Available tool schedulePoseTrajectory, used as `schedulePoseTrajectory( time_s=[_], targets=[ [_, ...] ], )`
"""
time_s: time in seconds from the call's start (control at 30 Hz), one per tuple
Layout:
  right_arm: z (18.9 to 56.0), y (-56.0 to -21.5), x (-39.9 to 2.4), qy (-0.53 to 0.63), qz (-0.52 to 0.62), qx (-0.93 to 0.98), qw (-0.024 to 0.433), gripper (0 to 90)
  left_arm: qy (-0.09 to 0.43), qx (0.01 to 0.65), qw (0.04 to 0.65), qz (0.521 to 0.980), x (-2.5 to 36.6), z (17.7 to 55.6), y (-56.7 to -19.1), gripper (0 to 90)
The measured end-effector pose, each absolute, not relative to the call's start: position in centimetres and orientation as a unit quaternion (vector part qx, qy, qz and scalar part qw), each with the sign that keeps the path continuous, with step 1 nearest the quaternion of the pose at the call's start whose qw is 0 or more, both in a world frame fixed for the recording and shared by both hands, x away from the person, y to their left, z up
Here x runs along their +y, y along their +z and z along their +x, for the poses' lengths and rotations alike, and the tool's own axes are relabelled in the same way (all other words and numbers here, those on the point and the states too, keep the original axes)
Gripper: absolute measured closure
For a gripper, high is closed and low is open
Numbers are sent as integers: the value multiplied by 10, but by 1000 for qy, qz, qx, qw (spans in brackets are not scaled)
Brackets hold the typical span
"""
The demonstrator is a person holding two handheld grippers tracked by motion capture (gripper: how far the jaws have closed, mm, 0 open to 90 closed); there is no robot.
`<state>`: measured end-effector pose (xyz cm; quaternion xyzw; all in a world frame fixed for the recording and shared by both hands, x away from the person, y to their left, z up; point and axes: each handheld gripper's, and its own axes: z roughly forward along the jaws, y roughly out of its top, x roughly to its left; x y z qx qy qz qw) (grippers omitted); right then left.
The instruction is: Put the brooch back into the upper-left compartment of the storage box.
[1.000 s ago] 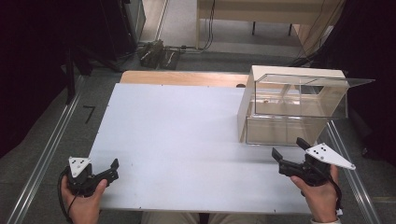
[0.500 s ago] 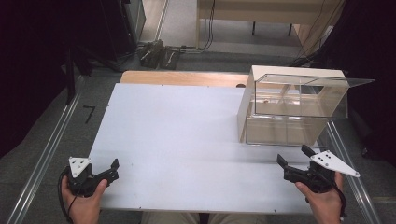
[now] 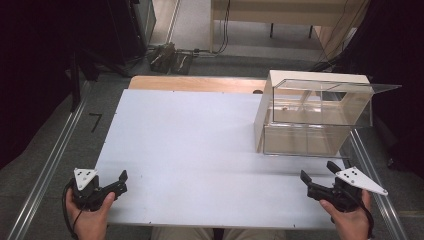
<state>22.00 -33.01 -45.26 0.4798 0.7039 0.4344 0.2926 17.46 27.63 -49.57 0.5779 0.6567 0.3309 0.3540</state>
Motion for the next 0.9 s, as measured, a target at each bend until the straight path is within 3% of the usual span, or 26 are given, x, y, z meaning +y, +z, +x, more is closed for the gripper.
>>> schedulePoseTrajectory(
  time_s=[0.9],
  targets=[
    [232,-485,-365,364,546,693,298,60,329,657,353,580,276,175,-497,21]
  ],
)
